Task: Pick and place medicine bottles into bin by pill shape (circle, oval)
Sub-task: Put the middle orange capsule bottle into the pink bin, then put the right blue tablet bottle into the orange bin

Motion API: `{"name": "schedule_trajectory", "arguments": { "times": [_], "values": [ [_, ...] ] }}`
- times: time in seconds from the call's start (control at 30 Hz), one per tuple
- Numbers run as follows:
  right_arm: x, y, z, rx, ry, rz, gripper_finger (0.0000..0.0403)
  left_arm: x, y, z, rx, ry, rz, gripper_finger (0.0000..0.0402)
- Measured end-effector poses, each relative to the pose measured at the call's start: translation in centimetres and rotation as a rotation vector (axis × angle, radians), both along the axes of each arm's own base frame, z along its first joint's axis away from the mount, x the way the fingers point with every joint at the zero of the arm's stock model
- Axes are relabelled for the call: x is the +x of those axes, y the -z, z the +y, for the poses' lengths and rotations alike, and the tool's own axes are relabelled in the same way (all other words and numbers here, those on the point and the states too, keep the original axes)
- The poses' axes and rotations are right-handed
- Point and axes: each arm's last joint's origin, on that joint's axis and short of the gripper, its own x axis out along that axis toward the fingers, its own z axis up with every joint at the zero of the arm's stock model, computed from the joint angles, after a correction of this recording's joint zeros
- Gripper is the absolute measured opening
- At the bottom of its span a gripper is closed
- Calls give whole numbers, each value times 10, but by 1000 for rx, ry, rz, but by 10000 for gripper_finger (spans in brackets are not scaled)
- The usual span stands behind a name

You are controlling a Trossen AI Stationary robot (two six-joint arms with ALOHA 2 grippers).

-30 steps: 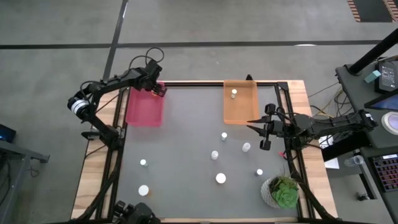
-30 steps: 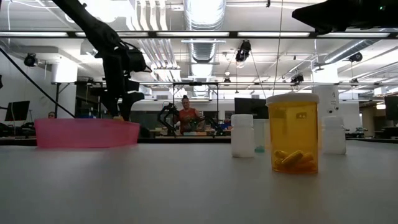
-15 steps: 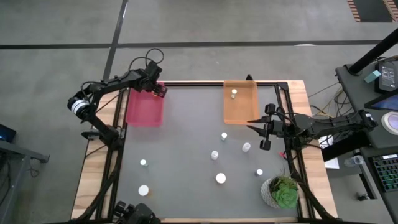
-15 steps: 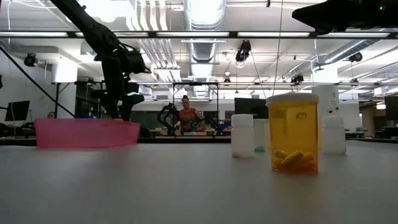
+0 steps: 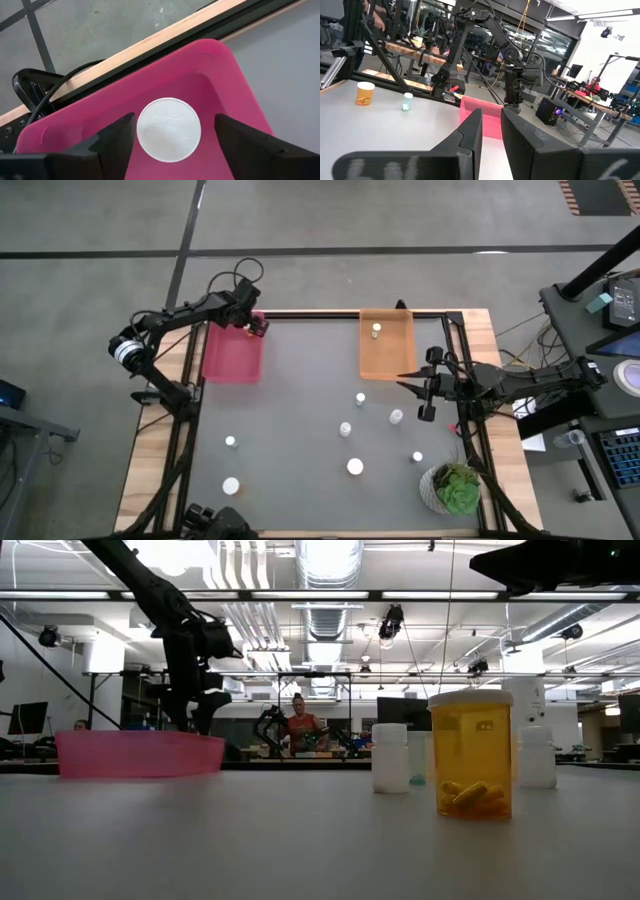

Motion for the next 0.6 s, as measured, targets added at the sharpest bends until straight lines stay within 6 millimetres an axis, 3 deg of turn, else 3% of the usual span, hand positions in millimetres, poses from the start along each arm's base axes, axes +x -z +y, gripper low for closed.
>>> {"name": "schedule_trajectory", "arguments": {
  "times": [0.2,0.4,0.6],
  "values": [
    [0,0,0,0,0,0,63,-2,-7,-2,-9,44,36,276],
    [0,0,0,0,0,0,63,-10,-43,-14,57,66,27,276],
    [0,0,0,1,1,-1,63,-7,-87,-52,153,227,-224,276]
  ]
}}
